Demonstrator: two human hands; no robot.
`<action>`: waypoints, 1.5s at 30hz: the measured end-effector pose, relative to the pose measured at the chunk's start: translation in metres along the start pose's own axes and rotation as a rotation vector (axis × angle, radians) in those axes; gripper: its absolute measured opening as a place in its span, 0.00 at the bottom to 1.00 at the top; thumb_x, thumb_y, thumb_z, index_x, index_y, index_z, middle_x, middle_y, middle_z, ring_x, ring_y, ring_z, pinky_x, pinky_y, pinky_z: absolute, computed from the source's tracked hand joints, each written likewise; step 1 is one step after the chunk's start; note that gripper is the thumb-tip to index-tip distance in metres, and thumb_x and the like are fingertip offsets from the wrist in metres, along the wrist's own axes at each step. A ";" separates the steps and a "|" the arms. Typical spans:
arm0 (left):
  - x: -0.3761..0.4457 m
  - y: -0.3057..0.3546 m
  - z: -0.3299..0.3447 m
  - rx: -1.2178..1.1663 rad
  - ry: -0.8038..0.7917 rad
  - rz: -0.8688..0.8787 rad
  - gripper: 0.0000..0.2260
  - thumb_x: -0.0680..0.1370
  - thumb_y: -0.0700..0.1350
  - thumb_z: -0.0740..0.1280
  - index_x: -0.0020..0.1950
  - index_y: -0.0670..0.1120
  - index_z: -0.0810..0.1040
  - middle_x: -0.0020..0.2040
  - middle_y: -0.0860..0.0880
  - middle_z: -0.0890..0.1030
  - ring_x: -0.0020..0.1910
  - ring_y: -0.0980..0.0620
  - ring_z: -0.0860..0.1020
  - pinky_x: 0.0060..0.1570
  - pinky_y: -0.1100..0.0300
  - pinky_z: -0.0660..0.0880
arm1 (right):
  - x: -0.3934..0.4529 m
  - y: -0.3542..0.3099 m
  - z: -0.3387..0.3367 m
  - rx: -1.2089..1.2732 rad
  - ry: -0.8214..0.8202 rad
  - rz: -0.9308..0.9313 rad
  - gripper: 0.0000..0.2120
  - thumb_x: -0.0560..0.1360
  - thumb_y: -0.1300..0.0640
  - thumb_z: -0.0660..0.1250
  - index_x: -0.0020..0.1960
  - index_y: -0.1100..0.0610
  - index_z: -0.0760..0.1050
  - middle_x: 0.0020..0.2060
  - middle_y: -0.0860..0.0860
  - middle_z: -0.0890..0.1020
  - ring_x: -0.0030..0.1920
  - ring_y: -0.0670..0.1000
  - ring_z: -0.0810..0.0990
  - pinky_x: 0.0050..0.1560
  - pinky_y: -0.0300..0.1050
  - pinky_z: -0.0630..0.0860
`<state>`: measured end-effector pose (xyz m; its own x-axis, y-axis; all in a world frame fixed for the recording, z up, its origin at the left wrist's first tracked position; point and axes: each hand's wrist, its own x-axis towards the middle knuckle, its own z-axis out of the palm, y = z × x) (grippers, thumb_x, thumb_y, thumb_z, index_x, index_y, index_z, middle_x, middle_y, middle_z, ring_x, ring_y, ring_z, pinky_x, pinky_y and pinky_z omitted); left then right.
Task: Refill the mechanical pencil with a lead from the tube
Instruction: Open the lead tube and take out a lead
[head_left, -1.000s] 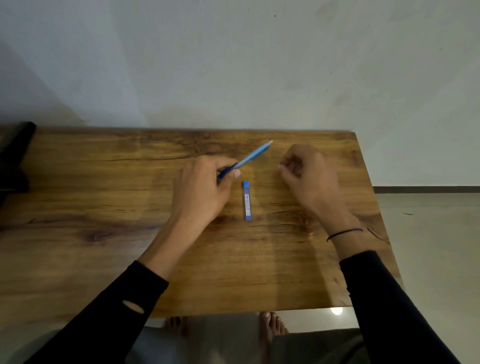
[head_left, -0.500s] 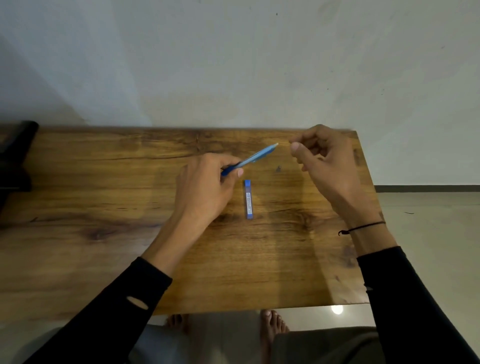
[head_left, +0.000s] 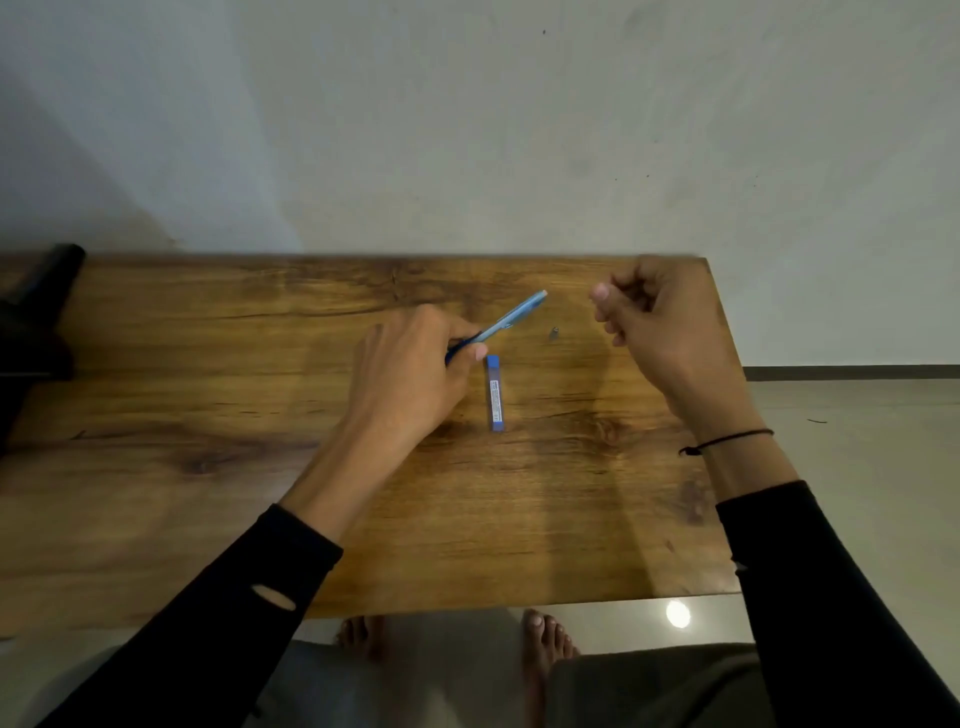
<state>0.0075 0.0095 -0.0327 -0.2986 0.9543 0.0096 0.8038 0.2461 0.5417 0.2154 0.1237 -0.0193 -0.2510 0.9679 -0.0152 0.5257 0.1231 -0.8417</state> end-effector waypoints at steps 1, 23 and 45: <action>0.000 -0.003 -0.002 0.031 -0.009 -0.009 0.09 0.83 0.50 0.72 0.61 0.54 0.89 0.35 0.57 0.79 0.35 0.53 0.78 0.40 0.55 0.73 | 0.000 0.002 -0.004 -0.072 -0.065 0.019 0.08 0.81 0.58 0.74 0.44 0.60 0.84 0.34 0.50 0.85 0.36 0.48 0.83 0.41 0.47 0.81; -0.002 -0.010 0.002 0.382 -0.011 -0.053 0.11 0.81 0.51 0.75 0.62 0.52 0.86 0.57 0.49 0.84 0.57 0.43 0.83 0.45 0.52 0.71 | -0.006 0.010 0.006 -0.395 -0.193 0.166 0.14 0.81 0.52 0.74 0.46 0.62 0.80 0.41 0.59 0.87 0.46 0.61 0.85 0.49 0.53 0.81; 0.008 -0.007 -0.009 -0.186 0.045 -0.097 0.06 0.79 0.54 0.75 0.46 0.54 0.89 0.35 0.64 0.81 0.38 0.64 0.81 0.37 0.63 0.73 | -0.059 -0.030 0.084 -0.523 -0.047 -0.124 0.12 0.71 0.49 0.71 0.37 0.52 0.70 0.32 0.48 0.75 0.33 0.55 0.75 0.30 0.43 0.60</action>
<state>-0.0052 0.0140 -0.0283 -0.3960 0.9181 -0.0143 0.6628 0.2966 0.6875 0.1463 0.0443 -0.0381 -0.3665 0.9298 0.0334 0.8216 0.3403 -0.4574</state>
